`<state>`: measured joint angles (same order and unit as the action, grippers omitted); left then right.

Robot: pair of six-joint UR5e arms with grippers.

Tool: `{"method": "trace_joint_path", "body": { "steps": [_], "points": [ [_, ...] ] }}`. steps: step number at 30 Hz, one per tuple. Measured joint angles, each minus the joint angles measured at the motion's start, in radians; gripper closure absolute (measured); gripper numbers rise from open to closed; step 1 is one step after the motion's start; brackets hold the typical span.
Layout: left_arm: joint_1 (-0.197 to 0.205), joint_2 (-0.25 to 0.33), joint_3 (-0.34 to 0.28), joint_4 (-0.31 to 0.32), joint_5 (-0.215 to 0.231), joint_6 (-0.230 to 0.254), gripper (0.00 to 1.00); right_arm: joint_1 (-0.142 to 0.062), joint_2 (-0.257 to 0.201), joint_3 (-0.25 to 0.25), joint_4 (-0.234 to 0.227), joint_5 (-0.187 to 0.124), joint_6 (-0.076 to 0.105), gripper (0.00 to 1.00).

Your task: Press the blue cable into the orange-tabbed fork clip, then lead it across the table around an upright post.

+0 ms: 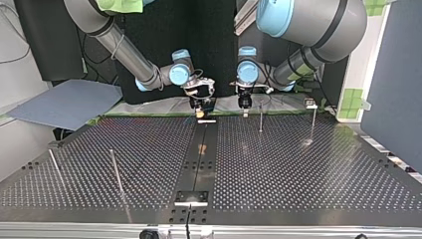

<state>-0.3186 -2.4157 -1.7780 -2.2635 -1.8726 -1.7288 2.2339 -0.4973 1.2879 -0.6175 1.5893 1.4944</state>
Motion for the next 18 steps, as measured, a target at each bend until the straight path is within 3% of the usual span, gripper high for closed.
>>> {"method": "trace_joint_path", "body": {
  "steps": [18],
  "points": [
    [-0.003,0.001,0.012,-0.007,-0.026,0.042,0.0,-0.001,0.001,0.0,-0.002,0.0,-0.001,1.0]
  ]
}}
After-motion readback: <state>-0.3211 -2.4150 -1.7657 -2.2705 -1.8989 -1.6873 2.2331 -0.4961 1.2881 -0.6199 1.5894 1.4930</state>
